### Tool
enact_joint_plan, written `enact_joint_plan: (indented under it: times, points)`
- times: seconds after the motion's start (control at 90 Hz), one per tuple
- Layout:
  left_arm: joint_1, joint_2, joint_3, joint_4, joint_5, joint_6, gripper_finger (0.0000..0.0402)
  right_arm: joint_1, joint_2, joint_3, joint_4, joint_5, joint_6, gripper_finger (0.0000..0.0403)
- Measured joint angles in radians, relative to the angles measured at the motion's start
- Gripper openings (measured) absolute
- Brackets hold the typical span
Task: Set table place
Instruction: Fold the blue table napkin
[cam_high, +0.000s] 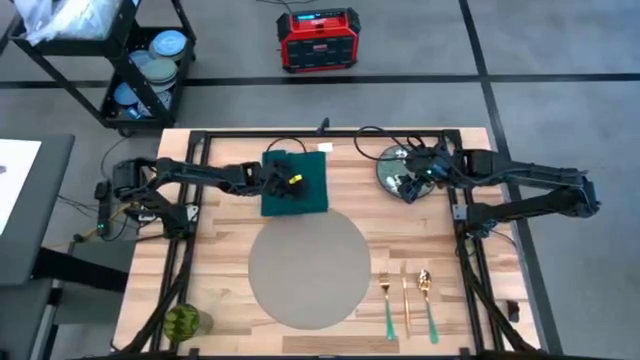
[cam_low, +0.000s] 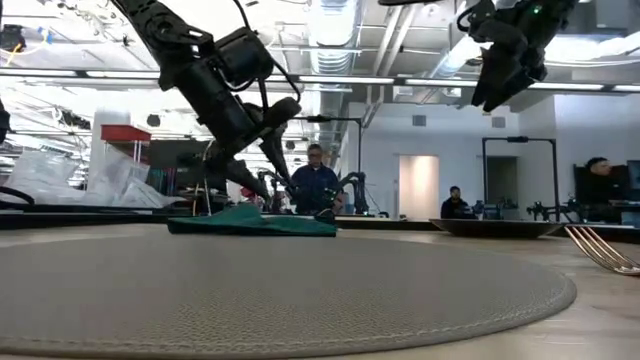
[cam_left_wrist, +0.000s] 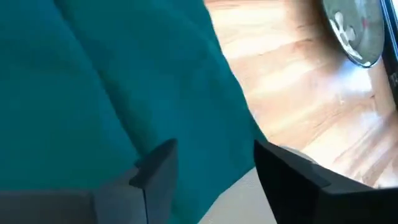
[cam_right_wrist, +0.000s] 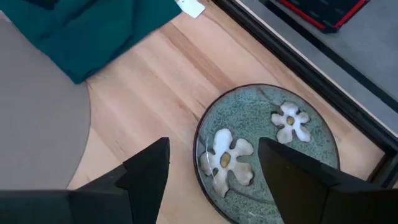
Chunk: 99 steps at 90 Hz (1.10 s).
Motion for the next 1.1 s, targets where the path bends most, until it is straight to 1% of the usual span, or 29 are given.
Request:
enact_joint_plan:
  times: [0.067,0.133,0.189,0.244,0.322,0.478,0.589,0.656,0.822,0.911,1.011,1.1]
  points:
    - [0.001,-0.042,0.000,-0.136,-0.022,-0.040,0.0196,0.000,0.000,0.000,-0.001,0.000,0.000,0.0235]
    - [-0.009,-0.091,-0.001,-0.310,-0.096,-0.103,0.0194,0.000,0.000,0.000,-0.002,0.000,0.000,0.0235]
    - [-0.022,-0.131,-0.001,-0.413,-0.176,-0.161,0.0193,0.000,0.000,0.000,-0.001,0.000,0.000,0.0235]
    - [-0.032,-0.167,-0.006,-0.473,-0.236,-0.219,0.0192,0.000,0.000,0.000,0.003,0.001,0.000,0.0235]
    - [-0.033,-0.203,-0.013,-0.511,-0.255,-0.270,0.0192,0.000,0.000,0.000,0.003,0.001,0.000,0.0235]
    - [-0.041,-0.197,-0.045,-0.498,-0.249,-0.314,0.0192,0.000,0.000,0.000,0.005,0.001,0.003,0.0235]
    - [-0.054,-0.167,-0.092,-0.399,-0.217,-0.344,0.0192,0.000,0.000,0.000,0.003,0.001,0.003,0.0235]
    - [-0.059,-0.156,-0.098,-0.348,-0.212,-0.357,0.0192,0.000,0.000,0.000,0.002,0.002,0.002,0.0235]
    - [-0.058,-0.137,-0.102,-0.325,-0.231,-0.328,0.0191,0.000,0.000,0.000,0.002,0.005,-0.001,0.0235]
    - [-0.049,-0.133,-0.130,-0.324,-0.227,-0.338,0.0191,0.000,0.000,0.000,0.001,0.004,-0.001,0.0235]
    - [-0.038,-0.131,-0.155,-0.258,-0.226,-0.346,0.0191,0.000,0.000,0.000,-0.001,0.004,-0.001,0.0235]
    - [-0.028,-0.129,-0.162,-0.250,-0.222,-0.330,0.0191,0.000,0.000,0.000,0.001,0.003,-0.002,0.0235]
